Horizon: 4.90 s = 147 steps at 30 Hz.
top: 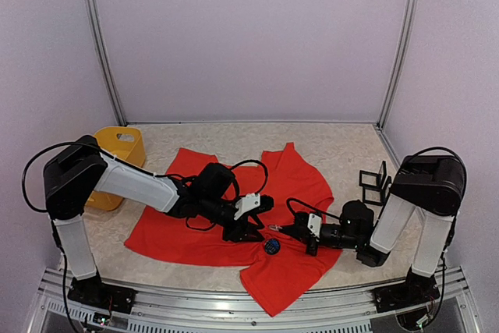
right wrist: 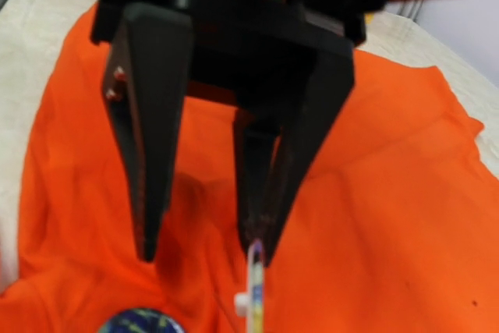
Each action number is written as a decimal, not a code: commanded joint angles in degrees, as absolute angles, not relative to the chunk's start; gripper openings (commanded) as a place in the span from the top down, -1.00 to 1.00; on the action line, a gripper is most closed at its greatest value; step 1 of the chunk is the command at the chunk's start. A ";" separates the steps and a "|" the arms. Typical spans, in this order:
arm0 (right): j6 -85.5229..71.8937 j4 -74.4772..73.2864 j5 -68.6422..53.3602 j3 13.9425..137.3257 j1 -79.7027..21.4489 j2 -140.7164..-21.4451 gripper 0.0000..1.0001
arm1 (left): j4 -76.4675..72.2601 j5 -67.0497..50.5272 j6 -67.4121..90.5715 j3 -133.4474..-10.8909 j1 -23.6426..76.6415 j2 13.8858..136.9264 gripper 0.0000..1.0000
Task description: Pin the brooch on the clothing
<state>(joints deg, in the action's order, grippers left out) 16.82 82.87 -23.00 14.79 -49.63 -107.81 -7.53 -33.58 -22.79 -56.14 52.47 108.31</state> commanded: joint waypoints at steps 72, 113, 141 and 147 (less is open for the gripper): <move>16.87 84.75 -22.52 14.78 -52.34 -108.37 1.00 | -8.60 -33.70 -22.14 -56.12 53.39 103.53 0.28; 13.06 84.53 -28.95 16.93 -50.35 -110.00 1.00 | -12.70 -32.55 -18.52 -54.48 54.52 106.33 1.00; 4.14 85.61 -23.75 21.59 -50.71 -114.88 0.40 | -11.85 -34.95 -18.86 -54.36 54.66 105.73 1.00; 2.00 83.48 -23.34 21.96 -50.04 -113.67 0.41 | -11.46 -34.69 -19.77 -54.16 54.84 105.50 1.00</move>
<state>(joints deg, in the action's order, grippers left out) 4.54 83.46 -25.06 20.71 -50.50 -114.50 -11.55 -33.01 -18.44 -54.98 54.35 106.02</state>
